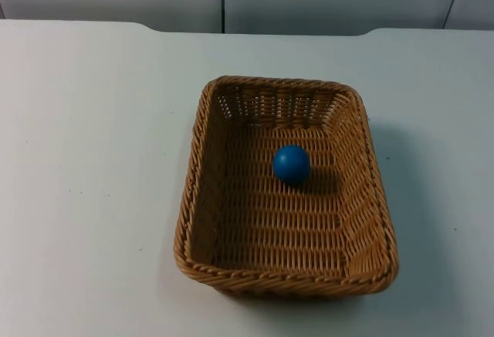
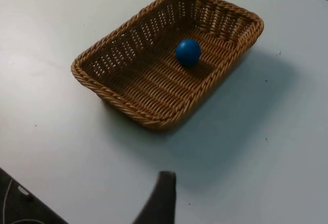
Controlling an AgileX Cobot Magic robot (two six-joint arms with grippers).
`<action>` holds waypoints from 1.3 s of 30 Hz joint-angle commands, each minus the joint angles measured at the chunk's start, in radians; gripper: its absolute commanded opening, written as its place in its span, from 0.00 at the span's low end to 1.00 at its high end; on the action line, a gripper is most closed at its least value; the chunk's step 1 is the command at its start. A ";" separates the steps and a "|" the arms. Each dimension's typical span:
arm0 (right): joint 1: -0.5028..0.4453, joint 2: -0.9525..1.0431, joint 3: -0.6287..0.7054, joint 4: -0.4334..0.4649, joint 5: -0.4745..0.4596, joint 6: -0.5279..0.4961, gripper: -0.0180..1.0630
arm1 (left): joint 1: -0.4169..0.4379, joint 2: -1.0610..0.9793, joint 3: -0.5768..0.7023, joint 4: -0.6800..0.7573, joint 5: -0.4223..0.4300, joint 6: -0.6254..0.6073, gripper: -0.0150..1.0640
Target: Pick up the basket with the left hand and place the ball into the basket with the right hand.
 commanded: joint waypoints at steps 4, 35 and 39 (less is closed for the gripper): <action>-0.005 -0.006 0.015 -0.030 0.018 0.000 0.77 | 0.000 -0.046 0.035 0.038 0.006 -0.034 0.78; -0.003 -0.006 0.058 -0.016 -0.101 0.000 0.86 | 0.000 -0.061 0.058 0.080 -0.006 -0.047 0.86; -0.003 -0.006 0.058 -0.016 -0.101 0.000 0.99 | 0.000 -0.061 0.058 0.078 -0.006 -0.040 0.99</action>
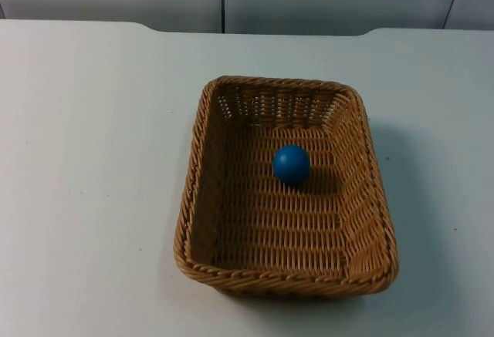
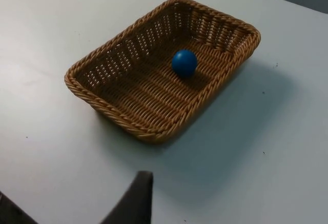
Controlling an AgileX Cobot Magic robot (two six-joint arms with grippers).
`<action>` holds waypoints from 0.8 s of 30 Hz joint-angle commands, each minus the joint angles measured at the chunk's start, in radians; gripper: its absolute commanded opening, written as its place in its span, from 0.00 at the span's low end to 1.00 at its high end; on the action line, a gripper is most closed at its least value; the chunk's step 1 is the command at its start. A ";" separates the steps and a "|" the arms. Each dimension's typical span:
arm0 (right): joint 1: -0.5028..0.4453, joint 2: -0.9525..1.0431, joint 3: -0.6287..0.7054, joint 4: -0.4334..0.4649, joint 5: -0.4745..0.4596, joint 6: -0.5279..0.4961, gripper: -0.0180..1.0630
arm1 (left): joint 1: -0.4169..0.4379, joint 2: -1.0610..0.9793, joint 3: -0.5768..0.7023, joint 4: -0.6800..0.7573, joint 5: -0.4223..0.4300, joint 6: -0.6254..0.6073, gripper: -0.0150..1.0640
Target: Pick up the basket with the left hand and place the ball into the basket with the right hand.
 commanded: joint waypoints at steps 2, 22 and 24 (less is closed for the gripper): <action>-0.003 -0.004 0.002 0.000 -0.015 0.002 0.99 | 0.000 -0.005 0.008 -0.011 -0.012 0.007 0.99; -0.054 -0.004 0.002 0.000 -0.015 0.002 0.99 | 0.000 -0.005 0.008 -0.011 -0.012 0.007 0.99; -0.106 -0.004 0.002 0.000 -0.015 0.002 0.99 | 0.000 -0.005 0.008 -0.011 -0.012 0.007 0.99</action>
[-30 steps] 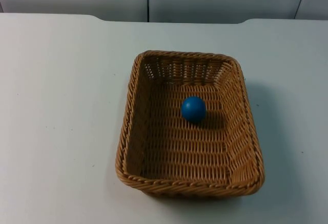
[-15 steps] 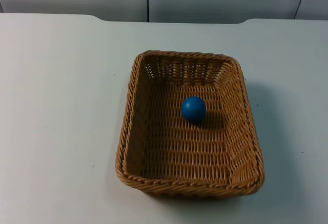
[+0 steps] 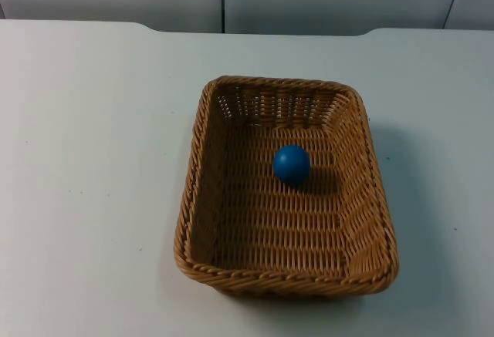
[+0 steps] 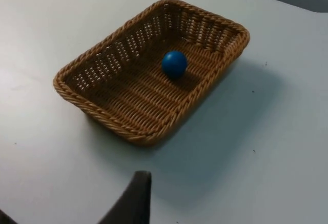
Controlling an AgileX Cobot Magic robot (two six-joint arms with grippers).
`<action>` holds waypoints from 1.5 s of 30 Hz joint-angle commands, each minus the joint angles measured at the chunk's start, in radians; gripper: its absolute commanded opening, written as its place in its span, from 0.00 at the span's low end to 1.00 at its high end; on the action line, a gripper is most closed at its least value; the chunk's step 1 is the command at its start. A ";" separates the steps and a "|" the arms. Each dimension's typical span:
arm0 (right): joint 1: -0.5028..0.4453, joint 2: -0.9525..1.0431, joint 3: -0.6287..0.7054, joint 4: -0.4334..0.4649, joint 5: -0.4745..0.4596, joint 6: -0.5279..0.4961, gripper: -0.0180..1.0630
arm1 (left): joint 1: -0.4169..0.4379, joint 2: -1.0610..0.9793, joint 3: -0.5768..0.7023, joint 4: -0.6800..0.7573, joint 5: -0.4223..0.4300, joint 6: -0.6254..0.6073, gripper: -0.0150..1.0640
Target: Pick up the basket with the left hand and place the ball into the basket with the right hand.
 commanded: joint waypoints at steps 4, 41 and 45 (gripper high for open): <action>-0.141 -0.004 0.002 0.000 -0.010 0.002 0.99 | 0.000 -0.005 0.008 -0.007 -0.010 -0.001 0.99; -0.658 -0.004 0.002 0.000 -0.010 0.002 0.99 | 0.000 -0.005 0.008 -0.007 -0.010 -0.001 0.99; -0.658 -0.004 0.002 0.000 -0.010 0.002 0.99 | 0.036 -0.005 0.008 -0.007 -0.010 -0.001 0.99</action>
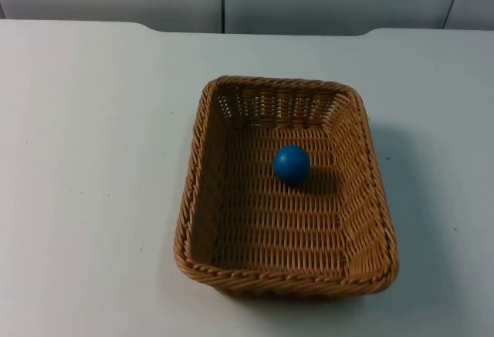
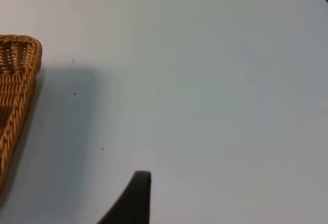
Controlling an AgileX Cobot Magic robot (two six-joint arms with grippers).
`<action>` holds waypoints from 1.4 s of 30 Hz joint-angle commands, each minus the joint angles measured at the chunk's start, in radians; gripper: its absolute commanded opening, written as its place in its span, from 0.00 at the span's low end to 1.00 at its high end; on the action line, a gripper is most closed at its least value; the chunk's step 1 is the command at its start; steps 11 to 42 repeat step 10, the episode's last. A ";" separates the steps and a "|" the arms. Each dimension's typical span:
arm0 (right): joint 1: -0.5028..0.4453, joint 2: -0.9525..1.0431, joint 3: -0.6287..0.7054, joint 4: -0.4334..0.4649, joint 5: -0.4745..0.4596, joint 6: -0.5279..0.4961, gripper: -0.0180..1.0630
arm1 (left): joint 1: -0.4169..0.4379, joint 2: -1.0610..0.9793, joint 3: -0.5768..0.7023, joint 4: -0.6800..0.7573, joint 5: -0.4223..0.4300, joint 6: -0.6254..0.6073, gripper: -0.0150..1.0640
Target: Pick up the basket with the left hand and place the ball into the basket with the right hand.
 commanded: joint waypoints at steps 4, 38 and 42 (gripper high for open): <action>-0.007 -0.004 0.002 0.000 -0.010 0.000 0.99 | 0.083 -0.005 0.008 -0.005 -0.010 -0.003 0.99; -0.007 -0.004 0.002 0.000 -0.010 0.000 0.99 | 0.166 -0.005 0.008 -0.005 -0.010 -0.003 0.99; -0.007 -0.004 0.002 0.000 -0.010 0.000 0.99 | 0.166 -0.005 0.008 -0.005 -0.010 -0.003 0.99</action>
